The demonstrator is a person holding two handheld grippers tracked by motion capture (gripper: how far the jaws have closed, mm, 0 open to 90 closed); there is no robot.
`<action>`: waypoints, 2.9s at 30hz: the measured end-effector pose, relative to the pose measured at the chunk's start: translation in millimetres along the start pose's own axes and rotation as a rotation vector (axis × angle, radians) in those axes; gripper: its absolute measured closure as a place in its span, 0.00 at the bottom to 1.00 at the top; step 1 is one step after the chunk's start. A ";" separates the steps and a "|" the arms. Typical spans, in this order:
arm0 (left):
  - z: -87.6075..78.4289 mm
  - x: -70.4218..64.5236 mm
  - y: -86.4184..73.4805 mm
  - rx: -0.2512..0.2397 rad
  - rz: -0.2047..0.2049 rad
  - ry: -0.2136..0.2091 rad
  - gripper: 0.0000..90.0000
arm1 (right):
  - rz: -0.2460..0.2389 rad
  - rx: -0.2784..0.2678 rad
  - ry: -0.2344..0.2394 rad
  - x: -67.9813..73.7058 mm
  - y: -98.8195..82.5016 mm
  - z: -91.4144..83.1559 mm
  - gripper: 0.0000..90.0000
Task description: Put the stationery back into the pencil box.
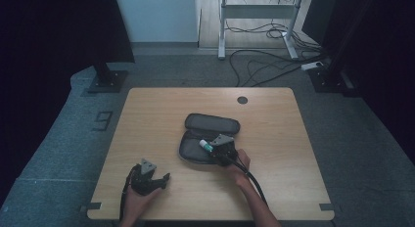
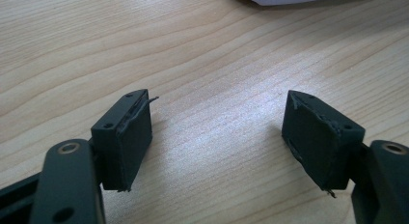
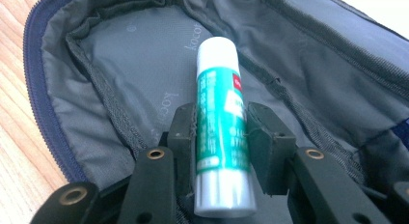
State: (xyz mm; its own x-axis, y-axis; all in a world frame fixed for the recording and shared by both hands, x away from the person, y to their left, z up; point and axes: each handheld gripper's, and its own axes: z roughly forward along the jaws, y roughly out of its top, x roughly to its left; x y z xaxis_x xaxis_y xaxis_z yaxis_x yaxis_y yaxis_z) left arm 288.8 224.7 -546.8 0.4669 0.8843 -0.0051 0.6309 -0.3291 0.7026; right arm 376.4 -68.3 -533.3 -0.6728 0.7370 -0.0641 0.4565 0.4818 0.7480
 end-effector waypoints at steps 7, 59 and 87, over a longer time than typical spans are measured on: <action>0.0 0.0 0.0 0.000 0.000 0.000 0.29 | 0.008 -0.018 -0.008 -0.5 0.9 -4.4 0.68; 0.0 0.0 0.0 0.000 0.000 0.000 0.29 | 0.164 -0.239 -0.007 -11.0 -54.1 -95.3 0.44; 0.0 0.0 0.0 -0.001 0.000 0.000 0.29 | 0.265 -0.175 -0.113 -43.3 -145.2 -133.9 0.44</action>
State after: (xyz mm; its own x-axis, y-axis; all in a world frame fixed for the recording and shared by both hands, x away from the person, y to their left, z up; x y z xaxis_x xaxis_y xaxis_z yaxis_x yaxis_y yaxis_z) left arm 288.8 224.6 -546.9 0.4668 0.8843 -0.0056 0.6308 -0.3286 0.7030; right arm 261.3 -233.6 -550.6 -0.4710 0.8783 0.0821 0.4933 0.1851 0.8499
